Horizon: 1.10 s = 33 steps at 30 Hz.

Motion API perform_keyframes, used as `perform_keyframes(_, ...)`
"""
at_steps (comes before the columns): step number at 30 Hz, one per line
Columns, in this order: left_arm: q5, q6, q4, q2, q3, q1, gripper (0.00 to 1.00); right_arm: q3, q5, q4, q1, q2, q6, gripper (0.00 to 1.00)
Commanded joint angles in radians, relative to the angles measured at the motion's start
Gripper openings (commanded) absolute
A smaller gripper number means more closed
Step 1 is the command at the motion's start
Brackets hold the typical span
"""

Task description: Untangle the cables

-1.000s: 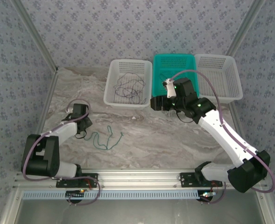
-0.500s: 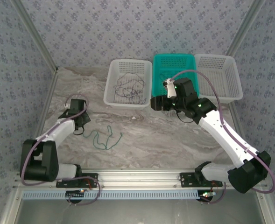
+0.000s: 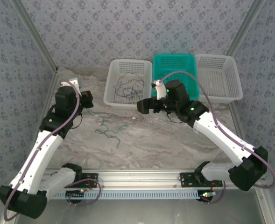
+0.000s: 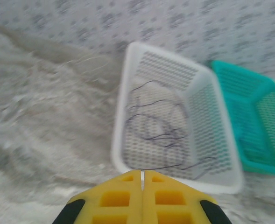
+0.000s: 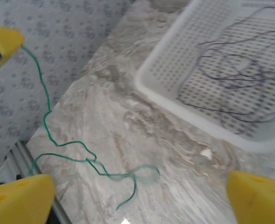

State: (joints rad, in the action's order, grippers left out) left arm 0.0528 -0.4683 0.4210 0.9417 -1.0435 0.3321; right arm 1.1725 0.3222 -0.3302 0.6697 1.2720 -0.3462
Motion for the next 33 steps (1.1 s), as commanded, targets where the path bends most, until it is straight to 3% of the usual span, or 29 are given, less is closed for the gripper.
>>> perform_keyframes(1,-0.065,-0.011,-0.004,-0.011,-0.041,0.037,0.0,0.009,0.036,0.119,0.076,0.067,0.033,1.0)
perform_keyframes(8,-0.074,-0.032,-0.041,-0.006,-0.061,0.074,0.0,0.011,0.118,0.363,0.229,0.255,0.01,1.0)
perform_keyframes(15,-0.071,-0.047,-0.026,-0.009,-0.072,0.08,0.0,0.14,0.146,0.462,0.317,0.418,-0.012,0.96)
perform_keyframes(17,-0.068,-0.052,-0.024,-0.011,-0.072,0.081,0.0,0.167,0.146,0.483,0.33,0.458,-0.014,0.88)
perform_keyframes(20,-0.052,-0.049,-0.023,-0.015,-0.068,0.081,0.0,0.182,0.076,0.525,0.348,0.52,-0.041,0.65)
perform_keyframes(24,-0.041,-0.07,-0.02,-0.036,-0.081,0.079,0.0,0.139,-0.116,0.599,0.365,0.576,-0.016,0.52)
perform_keyframes(28,-0.037,-0.099,0.023,-0.046,-0.139,0.077,0.0,0.139,-0.341,0.547,0.36,0.635,0.043,0.34)
perform_keyframes(33,0.046,-0.119,0.13,-0.06,-0.234,0.053,0.0,0.068,-0.329,0.51,0.333,0.645,0.039,0.22)
